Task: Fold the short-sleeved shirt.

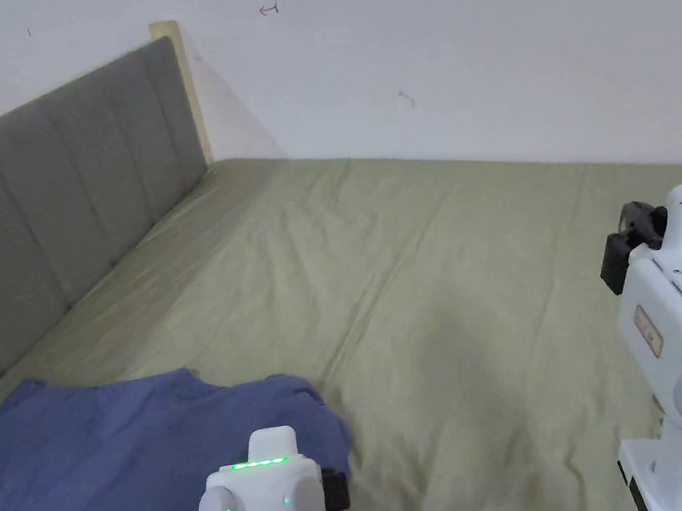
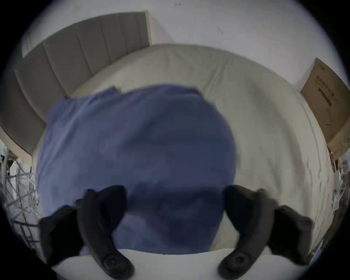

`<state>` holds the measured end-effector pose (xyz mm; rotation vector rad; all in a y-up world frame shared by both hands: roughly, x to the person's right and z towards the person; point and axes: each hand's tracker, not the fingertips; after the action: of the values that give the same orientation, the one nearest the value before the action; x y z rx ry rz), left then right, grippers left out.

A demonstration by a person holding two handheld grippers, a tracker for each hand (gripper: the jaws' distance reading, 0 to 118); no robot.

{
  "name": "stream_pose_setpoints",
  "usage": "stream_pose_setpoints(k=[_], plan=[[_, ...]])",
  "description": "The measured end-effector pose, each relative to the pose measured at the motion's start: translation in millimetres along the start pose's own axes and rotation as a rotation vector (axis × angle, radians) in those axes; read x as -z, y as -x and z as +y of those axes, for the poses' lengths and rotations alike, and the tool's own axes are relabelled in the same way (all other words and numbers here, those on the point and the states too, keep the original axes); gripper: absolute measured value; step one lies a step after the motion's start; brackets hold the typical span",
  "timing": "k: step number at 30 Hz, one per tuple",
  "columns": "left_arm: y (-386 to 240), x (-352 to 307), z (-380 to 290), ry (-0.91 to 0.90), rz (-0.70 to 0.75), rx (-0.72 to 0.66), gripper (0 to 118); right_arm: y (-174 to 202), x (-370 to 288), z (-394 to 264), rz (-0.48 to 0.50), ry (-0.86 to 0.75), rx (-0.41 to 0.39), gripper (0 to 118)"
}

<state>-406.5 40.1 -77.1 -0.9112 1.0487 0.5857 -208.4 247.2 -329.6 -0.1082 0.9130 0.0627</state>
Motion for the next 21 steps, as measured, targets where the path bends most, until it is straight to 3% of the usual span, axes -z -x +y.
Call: stream_pose_setpoints(k=[1, 2, 3, 5, 8, 10, 14, 16, 21], plan=[[4, 1, -4, 0.001, 0.009, -0.013, 46, -2, 2, -2, -0.006, 0.006, -0.003, 0], [4, 1, -5, 0.006, 0.043, -0.027, 18, -3, 3, -2, -0.008, 0.009, -0.002, 0], [6, -5, -3, -0.031, 0.060, -0.039, 4, -5, 2, -2, -0.011, 0.012, 0.001, 0], [9, -13, 3, -0.044, 0.127, -0.049, 4, -7, 1, 1, -0.014, 0.008, 0.007, 0], [34, -29, 14, -0.059, -0.007, -0.232, 4, -13, -9, 9, -0.021, -0.013, 0.012, 0], [45, -55, 27, -0.142, -0.024, -0.305, 4, -21, -19, 17, -0.026, -0.037, 0.014, 0], [35, -126, 64, -0.325, -0.048, -0.267, 4, -44, -40, 37, -0.053, -0.084, 0.047, 0], [20, -168, 81, -0.417, -0.180, -0.261, 4, -60, -56, 48, -0.069, -0.107, 0.068, 0], [-82, -268, 100, -0.605, -0.376, -0.057, 4, -107, -106, 70, -0.152, -0.197, 0.079, 0]])
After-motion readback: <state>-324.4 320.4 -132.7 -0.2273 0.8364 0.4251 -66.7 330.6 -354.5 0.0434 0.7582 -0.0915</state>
